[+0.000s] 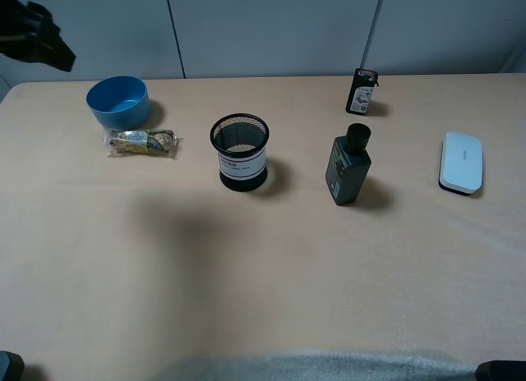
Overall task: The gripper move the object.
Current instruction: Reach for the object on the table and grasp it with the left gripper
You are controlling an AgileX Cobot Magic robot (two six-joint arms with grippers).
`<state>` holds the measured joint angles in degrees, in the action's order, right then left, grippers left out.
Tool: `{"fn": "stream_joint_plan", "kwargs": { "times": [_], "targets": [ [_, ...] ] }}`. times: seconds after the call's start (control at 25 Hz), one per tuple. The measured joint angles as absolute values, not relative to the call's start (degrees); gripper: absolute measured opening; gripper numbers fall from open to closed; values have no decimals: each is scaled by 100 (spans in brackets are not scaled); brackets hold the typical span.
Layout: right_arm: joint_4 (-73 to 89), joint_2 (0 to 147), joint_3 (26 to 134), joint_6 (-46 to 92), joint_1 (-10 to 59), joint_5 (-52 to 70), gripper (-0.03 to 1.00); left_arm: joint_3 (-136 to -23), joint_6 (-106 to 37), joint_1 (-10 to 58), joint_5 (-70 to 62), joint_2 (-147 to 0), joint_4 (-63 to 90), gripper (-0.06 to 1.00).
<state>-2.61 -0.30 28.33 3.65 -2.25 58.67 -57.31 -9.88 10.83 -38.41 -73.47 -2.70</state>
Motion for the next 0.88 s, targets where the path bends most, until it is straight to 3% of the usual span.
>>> {"fn": "stream_joint_plan", "kwargs": {
  "times": [0.16,0.48,0.88],
  "targets": [
    [-261,-30,2833,365,-225,5867,69,-6202,-1001,1966,-3876,-8171,-484,73],
    [-261,-30,2833,365,-225,5867,69,-7334,-1001,3000,-4236,-9533,-636,73],
    [-261,-30,2833,365,-225,5867,69,-8515,-830,3521,-4489,-10864,-817,73]
  ]
}}
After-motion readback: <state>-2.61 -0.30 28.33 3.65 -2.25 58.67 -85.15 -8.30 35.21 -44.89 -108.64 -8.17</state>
